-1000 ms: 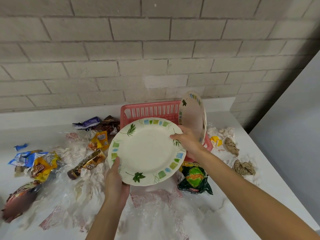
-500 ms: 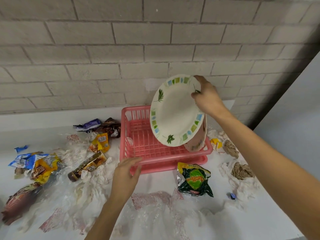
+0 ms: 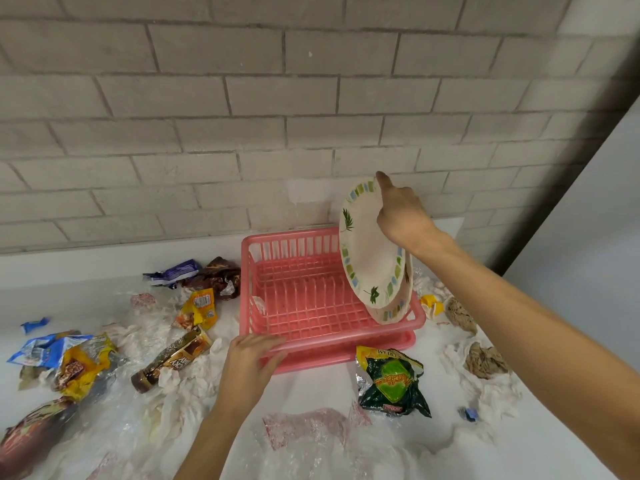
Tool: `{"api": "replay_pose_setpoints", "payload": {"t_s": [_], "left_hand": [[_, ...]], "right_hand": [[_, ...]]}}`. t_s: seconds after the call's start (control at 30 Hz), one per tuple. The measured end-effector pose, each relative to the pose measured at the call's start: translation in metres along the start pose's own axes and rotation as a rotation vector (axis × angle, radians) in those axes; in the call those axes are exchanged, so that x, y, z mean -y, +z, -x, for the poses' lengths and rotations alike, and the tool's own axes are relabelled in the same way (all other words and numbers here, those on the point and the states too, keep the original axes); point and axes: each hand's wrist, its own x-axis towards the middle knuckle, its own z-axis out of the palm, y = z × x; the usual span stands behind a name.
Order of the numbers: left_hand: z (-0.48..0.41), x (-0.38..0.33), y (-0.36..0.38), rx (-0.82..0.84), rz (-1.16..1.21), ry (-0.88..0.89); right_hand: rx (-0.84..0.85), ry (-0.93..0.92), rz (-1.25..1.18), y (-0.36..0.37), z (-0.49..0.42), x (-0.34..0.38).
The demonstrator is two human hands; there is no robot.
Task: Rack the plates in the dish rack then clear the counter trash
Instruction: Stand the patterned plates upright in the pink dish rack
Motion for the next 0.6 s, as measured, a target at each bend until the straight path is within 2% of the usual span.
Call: {"api": "replay_pose_setpoints", "payload": {"t_s": [0.6], "left_hand": [[-0.011, 0.008, -0.004, 0.073, 0.124, 0.051]], "right_hand": [[0.116, 0.016, 0.182, 0.044, -0.009, 0.007]]}}
